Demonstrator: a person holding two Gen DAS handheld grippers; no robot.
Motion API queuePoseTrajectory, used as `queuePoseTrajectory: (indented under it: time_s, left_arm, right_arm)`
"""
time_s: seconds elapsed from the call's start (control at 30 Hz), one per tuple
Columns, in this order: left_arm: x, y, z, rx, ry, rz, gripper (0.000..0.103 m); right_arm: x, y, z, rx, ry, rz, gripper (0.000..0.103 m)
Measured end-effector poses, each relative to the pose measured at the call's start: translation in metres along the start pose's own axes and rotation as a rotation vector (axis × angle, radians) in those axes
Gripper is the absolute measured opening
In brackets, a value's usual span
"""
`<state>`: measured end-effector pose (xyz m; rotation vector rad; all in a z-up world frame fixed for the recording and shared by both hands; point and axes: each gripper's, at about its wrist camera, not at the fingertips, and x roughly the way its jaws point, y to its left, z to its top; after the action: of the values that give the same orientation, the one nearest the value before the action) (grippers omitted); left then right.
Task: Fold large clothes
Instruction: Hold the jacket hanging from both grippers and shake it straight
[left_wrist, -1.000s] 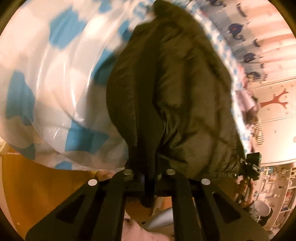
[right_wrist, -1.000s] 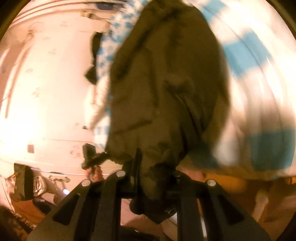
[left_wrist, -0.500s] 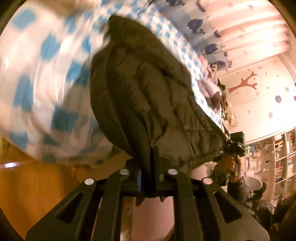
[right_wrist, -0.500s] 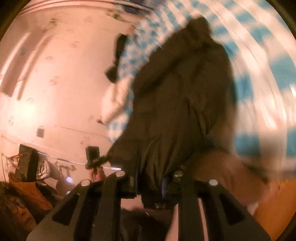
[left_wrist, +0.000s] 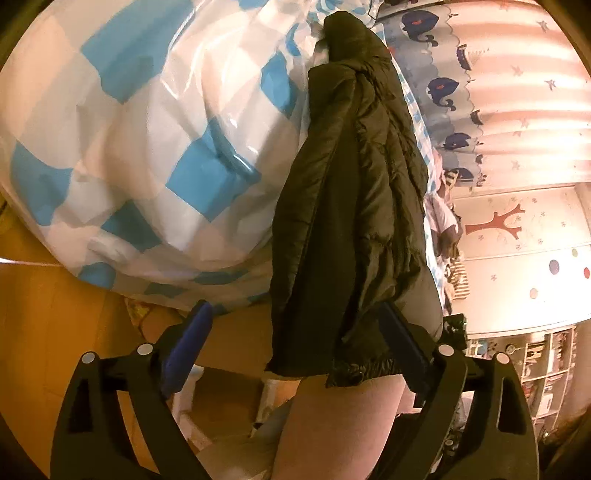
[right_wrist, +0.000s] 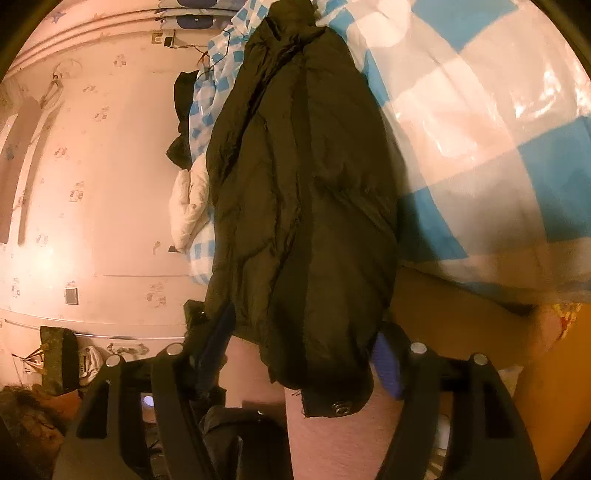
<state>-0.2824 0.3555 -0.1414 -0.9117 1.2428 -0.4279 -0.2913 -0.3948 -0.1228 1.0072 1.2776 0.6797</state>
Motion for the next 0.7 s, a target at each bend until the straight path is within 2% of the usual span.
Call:
queuePoseTrajectory:
  time_s: [0.1,0.13,0.17,0.27,0.3,0.37,0.4,0.43,0.47,0.53,0.7]
  left_arm:
    - [0.017,0.001,-0.003,-0.009,0.024,-0.025,0.088]
    - [0.024,-0.001,-0.004,-0.008,0.038,-0.028,0.088]
    - [0.030,-0.003,-0.006,-0.008,0.049,-0.032,0.088]
    - [0.044,-0.018,-0.011,0.047,0.061,-0.020,0.088]
    - [0.045,-0.022,-0.012,0.057,0.058,-0.013,0.083]
    - [0.049,-0.028,-0.013,0.057,0.072,-0.036,0.039]
    - [0.049,-0.030,-0.013,0.060,0.070,-0.029,0.030]
    - [0.047,-0.033,-0.013,0.070,0.065,-0.029,0.014]
    - [0.045,-0.036,-0.014,0.079,0.059,-0.027,0.009]
    - [0.035,-0.044,-0.015,0.099,0.031,-0.019,0.005]
    - [-0.002,-0.063,-0.018,0.122,-0.057,-0.052,0.003]
  right_arm:
    - [0.011,-0.003,-0.001,-0.004,0.018,0.030,0.067]
    - [0.013,-0.004,-0.002,-0.012,0.017,0.039,0.062]
    - [0.017,-0.002,-0.003,-0.025,0.017,0.057,0.044]
    - [0.022,0.004,-0.006,-0.054,-0.003,0.087,0.021]
    - [0.022,0.007,-0.007,-0.069,-0.012,0.098,0.020]
    - [0.022,0.012,-0.008,-0.084,-0.027,0.112,0.018]
    - [0.020,0.014,-0.008,-0.090,-0.037,0.122,0.018]
    - [0.019,0.017,-0.009,-0.098,-0.048,0.131,0.018]
    - [0.017,0.019,-0.009,-0.106,-0.058,0.144,0.017]
    - [0.012,0.023,-0.010,-0.124,-0.083,0.178,0.017]
    - [-0.003,0.034,-0.013,-0.158,-0.140,0.252,0.015]
